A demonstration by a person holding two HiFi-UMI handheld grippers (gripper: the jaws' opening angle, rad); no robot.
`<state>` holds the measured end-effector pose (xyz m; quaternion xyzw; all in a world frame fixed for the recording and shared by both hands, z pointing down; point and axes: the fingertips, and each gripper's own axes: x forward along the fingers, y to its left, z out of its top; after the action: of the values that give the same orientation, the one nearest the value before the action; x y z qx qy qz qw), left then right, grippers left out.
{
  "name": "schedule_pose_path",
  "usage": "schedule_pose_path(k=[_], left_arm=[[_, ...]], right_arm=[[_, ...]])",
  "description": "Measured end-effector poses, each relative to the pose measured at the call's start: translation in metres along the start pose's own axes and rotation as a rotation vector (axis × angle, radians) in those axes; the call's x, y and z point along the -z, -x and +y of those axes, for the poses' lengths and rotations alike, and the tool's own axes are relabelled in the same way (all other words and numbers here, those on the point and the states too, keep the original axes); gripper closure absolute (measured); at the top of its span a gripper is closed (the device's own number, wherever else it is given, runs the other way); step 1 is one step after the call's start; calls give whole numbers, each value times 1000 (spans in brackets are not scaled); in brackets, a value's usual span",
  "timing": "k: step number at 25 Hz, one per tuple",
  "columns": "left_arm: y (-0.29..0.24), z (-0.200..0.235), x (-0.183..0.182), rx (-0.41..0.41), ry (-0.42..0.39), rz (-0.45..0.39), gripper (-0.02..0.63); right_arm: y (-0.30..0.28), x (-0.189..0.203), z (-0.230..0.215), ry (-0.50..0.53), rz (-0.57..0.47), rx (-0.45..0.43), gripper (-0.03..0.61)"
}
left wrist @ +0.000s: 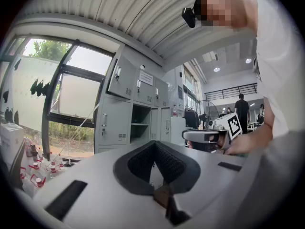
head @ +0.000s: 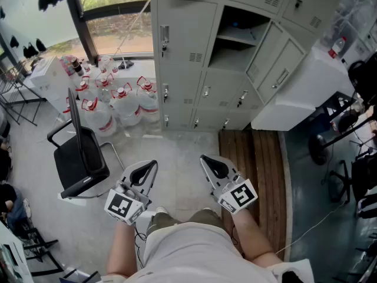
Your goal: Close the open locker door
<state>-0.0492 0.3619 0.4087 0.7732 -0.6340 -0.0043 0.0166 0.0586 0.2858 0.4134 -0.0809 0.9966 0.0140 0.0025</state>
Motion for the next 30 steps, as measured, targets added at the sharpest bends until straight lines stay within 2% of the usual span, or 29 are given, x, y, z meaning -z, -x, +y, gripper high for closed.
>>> schedule_pose_path(k=[5,9,16,22,30], left_arm=[[31,43,-2,-9,-29,-1,614],[51,72,-1,-7,-7,-18,614],[51,119,23,-23,24,17,614],[7,161,35,-16,25,49,612],[-112,213,27,41,-12,99,614]], right_arm=[[-45,4,26,19,13,2,569],[-71,6,41,2,10,9,569],[-102,20,29,-21,42,34,569],[-148,40,-13,-35,53,37,569],[-210,42,-112,-53,35,19,569]])
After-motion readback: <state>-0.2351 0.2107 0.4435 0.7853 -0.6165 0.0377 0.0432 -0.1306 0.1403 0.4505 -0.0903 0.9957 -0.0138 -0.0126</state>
